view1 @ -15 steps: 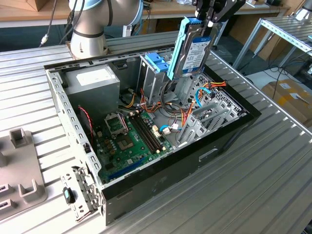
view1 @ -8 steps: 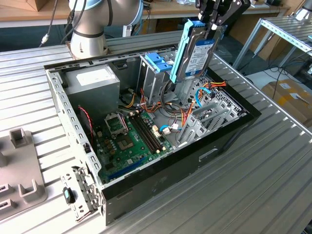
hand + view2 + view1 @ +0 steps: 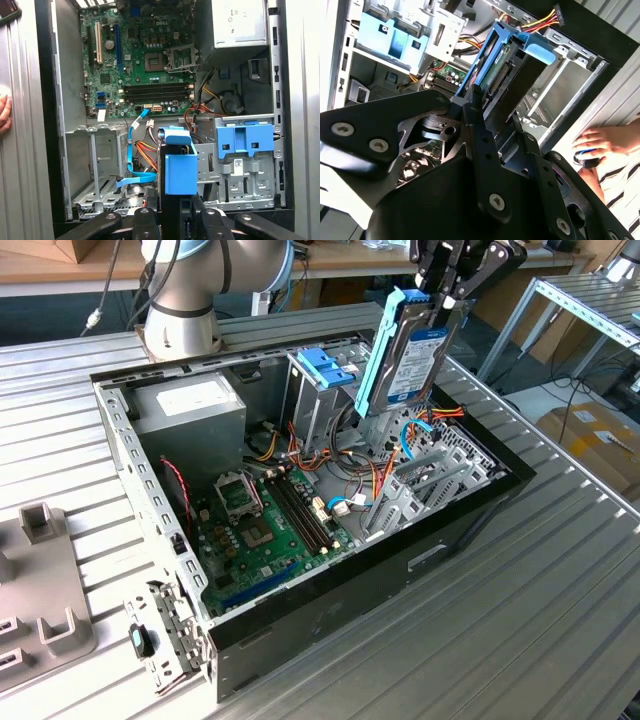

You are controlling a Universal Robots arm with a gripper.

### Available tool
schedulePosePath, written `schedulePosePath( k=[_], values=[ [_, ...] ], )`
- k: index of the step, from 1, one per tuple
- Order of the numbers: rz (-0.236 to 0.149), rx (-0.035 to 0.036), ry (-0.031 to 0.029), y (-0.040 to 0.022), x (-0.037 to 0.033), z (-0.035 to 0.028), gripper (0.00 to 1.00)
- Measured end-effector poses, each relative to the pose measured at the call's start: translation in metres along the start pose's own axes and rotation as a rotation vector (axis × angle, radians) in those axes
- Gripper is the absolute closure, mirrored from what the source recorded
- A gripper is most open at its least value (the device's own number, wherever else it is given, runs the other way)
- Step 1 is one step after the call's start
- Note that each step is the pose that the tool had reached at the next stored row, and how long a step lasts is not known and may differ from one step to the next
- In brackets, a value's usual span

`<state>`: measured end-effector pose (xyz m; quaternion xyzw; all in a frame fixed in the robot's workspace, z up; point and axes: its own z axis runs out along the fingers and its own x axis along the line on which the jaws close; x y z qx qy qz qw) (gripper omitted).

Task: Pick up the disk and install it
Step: 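Pick up the disk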

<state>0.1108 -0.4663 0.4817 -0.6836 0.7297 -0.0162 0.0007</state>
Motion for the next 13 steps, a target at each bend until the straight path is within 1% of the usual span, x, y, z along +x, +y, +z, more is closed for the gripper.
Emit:
schedulePosePath(
  k=[13],
  values=[
    [0.0,0.0,0.0001,-0.0001,0.001,-0.0008,0.65]
  ],
)
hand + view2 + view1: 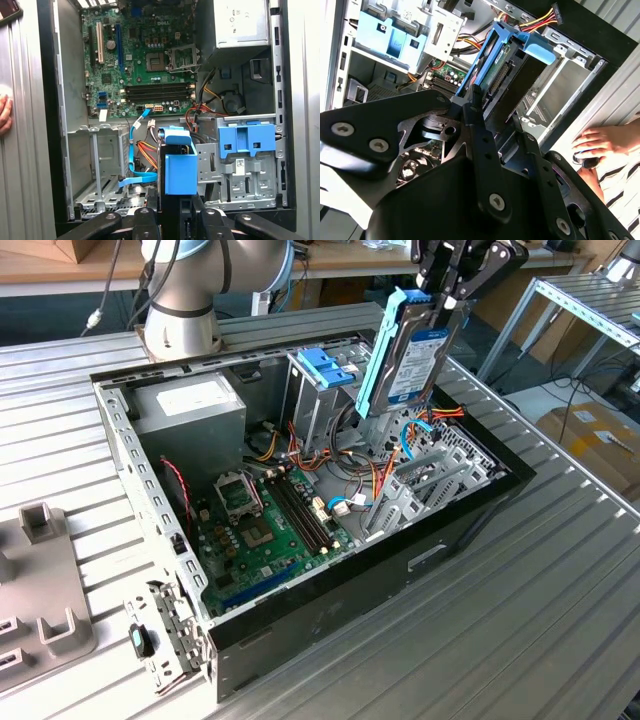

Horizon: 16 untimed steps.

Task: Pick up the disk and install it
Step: 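Pick up the disk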

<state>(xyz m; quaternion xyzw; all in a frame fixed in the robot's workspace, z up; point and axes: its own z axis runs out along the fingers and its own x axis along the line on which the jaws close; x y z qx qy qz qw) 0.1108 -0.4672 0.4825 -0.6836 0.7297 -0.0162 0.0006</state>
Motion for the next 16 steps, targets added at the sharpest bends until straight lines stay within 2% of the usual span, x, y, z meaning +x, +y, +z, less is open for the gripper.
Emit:
schedulePosePath(
  k=[11,16],
  values=[
    [0.0,0.0,0.0,-0.0002,0.0002,-0.0104,0.65],
    [0.0,0.0,-0.0001,-0.0003,0.0002,-0.011,0.65]
  ],
)
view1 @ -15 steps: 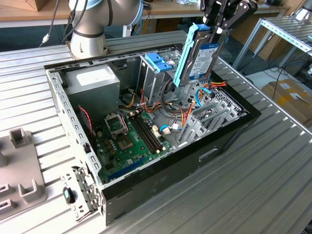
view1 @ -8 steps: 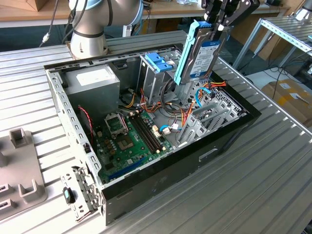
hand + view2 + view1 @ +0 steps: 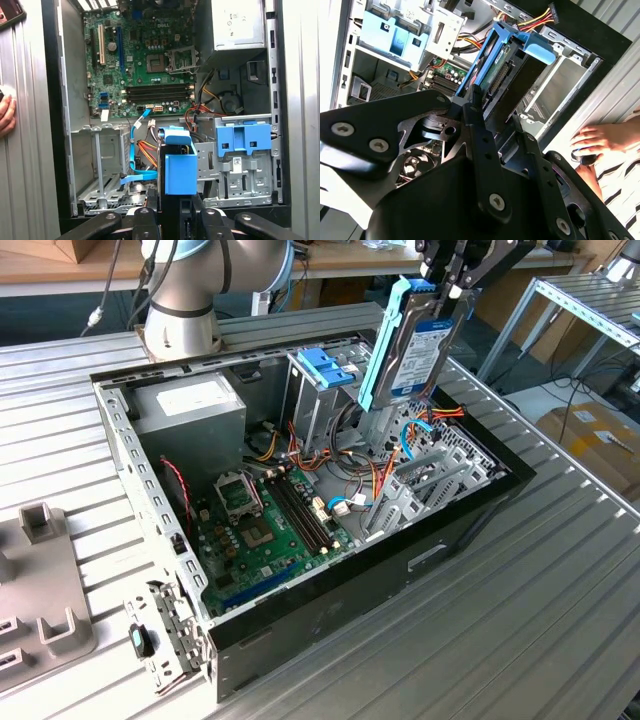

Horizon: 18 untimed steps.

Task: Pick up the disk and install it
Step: 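Pick up the disk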

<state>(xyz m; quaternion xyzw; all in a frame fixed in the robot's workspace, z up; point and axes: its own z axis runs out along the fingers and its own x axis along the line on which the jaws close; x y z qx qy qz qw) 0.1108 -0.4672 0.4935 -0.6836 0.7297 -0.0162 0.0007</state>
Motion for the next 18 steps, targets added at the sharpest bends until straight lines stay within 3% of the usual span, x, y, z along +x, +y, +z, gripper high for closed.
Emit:
schedulePosePath(
  k=[5,18],
  values=[
    [0.0,0.0,0.0,-0.0001,0.0001,-0.0036,0.65],
    [0.0,0.0,0.0,-0.0001,0.0002,-0.0046,0.65]
  ],
)
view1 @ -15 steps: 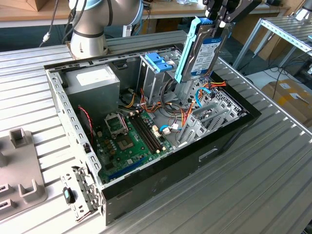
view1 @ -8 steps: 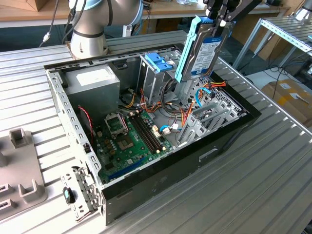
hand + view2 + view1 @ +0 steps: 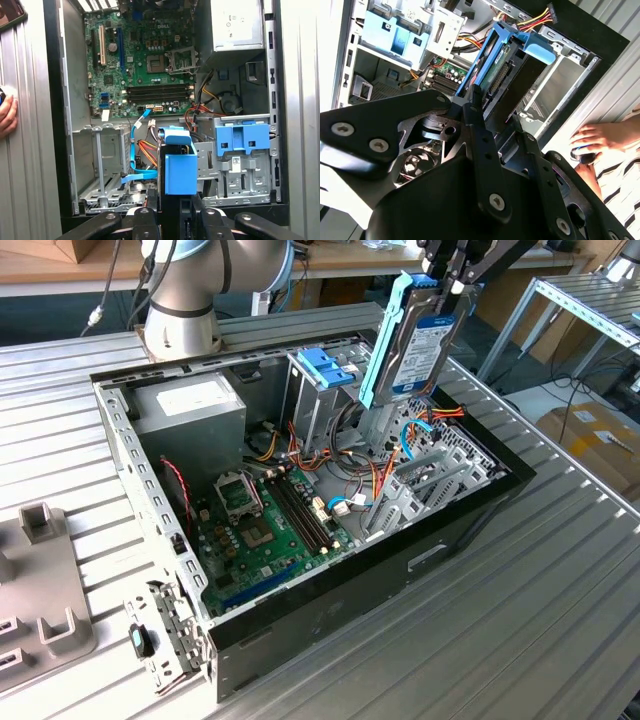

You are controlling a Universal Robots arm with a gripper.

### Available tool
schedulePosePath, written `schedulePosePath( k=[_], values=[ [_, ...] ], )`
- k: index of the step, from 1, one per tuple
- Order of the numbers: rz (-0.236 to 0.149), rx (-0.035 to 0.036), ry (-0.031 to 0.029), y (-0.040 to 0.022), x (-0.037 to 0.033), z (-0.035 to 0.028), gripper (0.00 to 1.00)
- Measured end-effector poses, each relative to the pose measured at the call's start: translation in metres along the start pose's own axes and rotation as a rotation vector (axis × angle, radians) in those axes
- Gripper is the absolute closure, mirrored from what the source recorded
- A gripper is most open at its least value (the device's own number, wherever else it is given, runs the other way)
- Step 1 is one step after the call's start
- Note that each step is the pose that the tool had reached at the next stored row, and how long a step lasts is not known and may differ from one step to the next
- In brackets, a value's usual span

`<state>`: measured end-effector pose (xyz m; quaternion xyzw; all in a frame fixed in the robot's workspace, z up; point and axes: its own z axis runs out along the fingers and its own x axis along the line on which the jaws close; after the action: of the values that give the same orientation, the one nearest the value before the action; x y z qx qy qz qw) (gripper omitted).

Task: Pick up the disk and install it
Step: 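Pick up the disk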

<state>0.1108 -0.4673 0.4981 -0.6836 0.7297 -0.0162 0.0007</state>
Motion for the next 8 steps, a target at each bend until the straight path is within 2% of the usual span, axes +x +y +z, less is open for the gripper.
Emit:
schedulePosePath(
  k=[5,8],
  values=[
    [0.0,0.0,-0.0001,-0.0006,0.0097,0.0003,0.65],
    [0.0,0.0,-0.0001,-0.0013,0.0204,0.0005,0.65]
  ],
)
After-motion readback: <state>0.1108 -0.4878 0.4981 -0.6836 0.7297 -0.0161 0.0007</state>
